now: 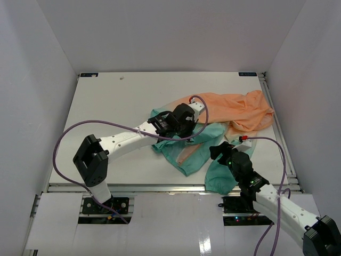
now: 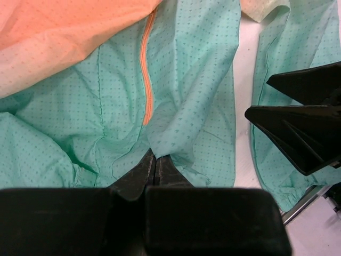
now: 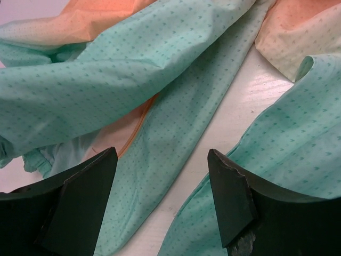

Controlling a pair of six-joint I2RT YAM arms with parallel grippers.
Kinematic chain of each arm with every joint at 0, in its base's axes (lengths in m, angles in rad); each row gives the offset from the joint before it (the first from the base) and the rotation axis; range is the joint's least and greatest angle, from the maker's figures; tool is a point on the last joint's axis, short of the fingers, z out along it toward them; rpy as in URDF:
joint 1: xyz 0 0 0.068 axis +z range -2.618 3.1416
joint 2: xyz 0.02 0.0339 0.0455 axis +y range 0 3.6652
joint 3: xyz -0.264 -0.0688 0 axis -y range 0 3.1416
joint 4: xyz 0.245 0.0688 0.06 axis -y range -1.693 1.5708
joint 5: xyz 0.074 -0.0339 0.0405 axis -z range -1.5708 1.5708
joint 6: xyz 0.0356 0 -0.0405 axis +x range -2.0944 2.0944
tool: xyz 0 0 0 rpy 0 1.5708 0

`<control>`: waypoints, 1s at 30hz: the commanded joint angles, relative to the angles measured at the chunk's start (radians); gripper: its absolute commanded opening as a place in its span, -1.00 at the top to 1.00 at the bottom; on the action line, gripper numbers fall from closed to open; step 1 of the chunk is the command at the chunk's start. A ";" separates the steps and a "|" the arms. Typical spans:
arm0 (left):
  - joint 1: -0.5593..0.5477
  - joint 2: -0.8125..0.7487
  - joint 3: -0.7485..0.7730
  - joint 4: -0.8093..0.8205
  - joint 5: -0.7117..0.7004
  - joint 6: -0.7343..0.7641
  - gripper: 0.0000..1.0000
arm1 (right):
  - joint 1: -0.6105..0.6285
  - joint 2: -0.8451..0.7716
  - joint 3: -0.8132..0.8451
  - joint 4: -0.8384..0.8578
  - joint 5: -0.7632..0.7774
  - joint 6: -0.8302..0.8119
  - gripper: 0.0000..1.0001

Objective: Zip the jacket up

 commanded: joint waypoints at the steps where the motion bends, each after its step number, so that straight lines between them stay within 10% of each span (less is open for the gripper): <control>1: 0.114 -0.078 0.001 0.011 -0.074 -0.077 1.00 | -0.003 0.093 0.016 0.079 0.057 0.019 -0.48; 11: 0.409 -0.131 -0.192 0.033 -0.107 -0.264 1.00 | -0.302 0.313 0.141 0.081 -0.094 -0.065 -0.42; 30: 0.373 -0.379 -0.583 0.316 0.108 -0.326 1.00 | -0.687 0.962 0.576 0.171 -0.457 -0.125 -0.23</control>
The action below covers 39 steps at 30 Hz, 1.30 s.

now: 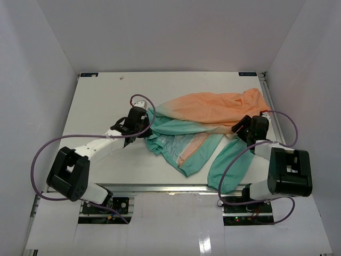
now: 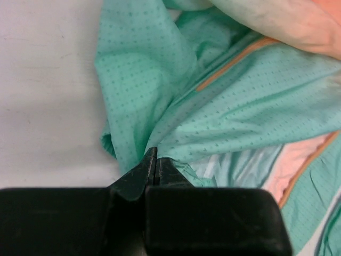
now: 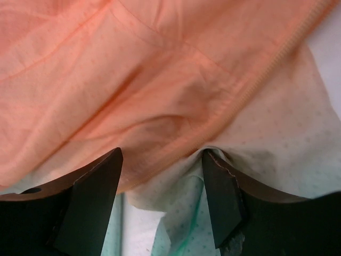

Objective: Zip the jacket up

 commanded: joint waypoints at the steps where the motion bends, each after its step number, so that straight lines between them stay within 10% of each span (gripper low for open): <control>1: -0.067 -0.140 -0.085 0.118 0.150 -0.017 1.00 | -0.002 0.160 0.212 0.057 -0.100 -0.022 -0.18; 14: -0.166 -0.161 -0.077 0.351 0.600 -0.142 1.00 | 0.051 0.555 0.965 -0.348 -0.228 -0.267 -0.18; 25: 0.092 -0.016 -0.021 0.197 0.595 -0.176 1.00 | 0.146 0.126 0.508 -0.343 -0.138 -0.200 -0.45; 30: 0.094 -0.006 -0.128 0.182 0.466 -0.167 -0.05 | 0.263 -0.106 0.296 -0.324 -0.174 -0.240 -0.48; 39: 0.045 -0.171 0.019 -0.026 0.385 -0.046 -0.33 | 0.628 -0.389 0.105 -0.427 0.097 -0.077 -0.22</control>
